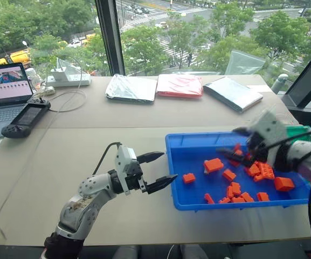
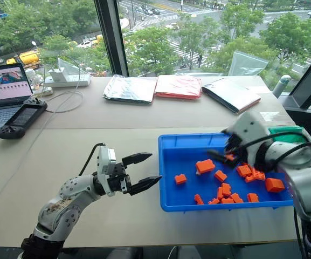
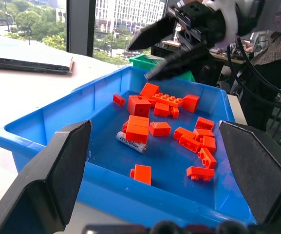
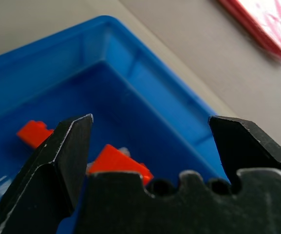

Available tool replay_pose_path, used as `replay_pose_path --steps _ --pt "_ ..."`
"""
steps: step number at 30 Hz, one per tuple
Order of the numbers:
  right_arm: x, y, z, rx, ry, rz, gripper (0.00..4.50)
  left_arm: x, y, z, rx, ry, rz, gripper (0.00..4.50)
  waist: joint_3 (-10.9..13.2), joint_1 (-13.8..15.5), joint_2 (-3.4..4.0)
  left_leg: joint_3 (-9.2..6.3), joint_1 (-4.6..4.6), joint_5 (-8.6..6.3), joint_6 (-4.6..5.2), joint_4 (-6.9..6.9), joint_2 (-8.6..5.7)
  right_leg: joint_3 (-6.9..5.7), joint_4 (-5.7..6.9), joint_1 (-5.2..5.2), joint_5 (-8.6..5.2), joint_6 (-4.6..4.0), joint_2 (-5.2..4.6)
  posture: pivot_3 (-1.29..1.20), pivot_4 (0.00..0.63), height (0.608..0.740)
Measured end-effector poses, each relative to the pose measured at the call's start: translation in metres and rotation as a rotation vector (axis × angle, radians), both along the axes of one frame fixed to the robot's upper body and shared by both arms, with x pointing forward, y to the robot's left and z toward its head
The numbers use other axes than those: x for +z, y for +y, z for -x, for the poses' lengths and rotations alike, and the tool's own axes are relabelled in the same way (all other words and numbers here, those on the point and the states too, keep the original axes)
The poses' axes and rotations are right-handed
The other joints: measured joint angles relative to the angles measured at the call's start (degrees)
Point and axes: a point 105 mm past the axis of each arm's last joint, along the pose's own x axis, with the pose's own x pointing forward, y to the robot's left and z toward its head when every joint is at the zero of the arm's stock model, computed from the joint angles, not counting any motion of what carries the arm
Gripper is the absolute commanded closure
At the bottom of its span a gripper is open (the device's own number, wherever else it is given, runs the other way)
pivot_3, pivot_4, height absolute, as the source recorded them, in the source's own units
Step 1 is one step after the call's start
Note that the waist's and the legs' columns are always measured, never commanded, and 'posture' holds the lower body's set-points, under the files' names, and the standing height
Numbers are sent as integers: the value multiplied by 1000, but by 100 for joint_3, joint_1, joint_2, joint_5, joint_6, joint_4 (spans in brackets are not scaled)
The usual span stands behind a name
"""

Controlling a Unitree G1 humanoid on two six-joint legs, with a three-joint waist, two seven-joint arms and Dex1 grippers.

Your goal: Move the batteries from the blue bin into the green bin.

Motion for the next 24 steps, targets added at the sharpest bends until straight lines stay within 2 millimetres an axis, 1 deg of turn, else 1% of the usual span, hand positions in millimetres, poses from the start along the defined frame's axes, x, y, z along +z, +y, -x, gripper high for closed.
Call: replay_pose_path --steps 2,3,6,8,12,16,20,22,24 --pt "-18 0 7 68 44 88 88 0 0 0 1 0 2 0 0 -6 0 1 2 0 0 -1 -3 -1 1 -1 0 0 3 0 150 740" --pt "-23 1 8 101 56 110 88 0 0 0 2 0 2 0 0 -9 0 1 2 0 0 -1 -1 -1 1 -2 0 -1 4 0 150 740" --pt "-31 4 7 191 52 178 88 0 0 0 3 0 3 0 0 -65 0 2 5 1 -1 -2 4 1 3 -3 1 -3 9 0 150 740" --pt "-33 4 2 240 34 242 88 1 -1 0 1 -1 4 0 0 -79 0 3 10 1 -2 -3 6 2 5 -1 3 -6 10 0 150 740" --pt "-41 -6 -18 316 -1 418 88 0 -1 0 2 1 5 0 1 -72 -1 6 15 3 -5 -3 6 2 5 0 3 -7 10 0 150 740" --pt "-43 -6 -33 404 -21 521 88 -1 -1 0 6 7 5 0 1 -73 -1 5 15 3 -5 -6 6 3 4 -2 3 -7 10 0 150 740" --pt "-52 -12 -44 448 -6 608 88 -2 0 1 15 13 4 0 1 -62 -1 5 14 3 -6 -6 4 3 3 -2 4 -8 7 0 150 740" --pt "-55 -12 -49 466 -4 629 88 -2 0 1 17 12 4 0 1 -60 -1 5 14 4 -7 -6 4 3 3 -3 4 -8 7 0 150 740" --pt "-54 -10 -55 475 -18 639 88 -2 0 2 18 10 5 0 1 -61 -1 3 15 4 -8 -6 5 3 5 -2 4 -9 8 0 150 740"
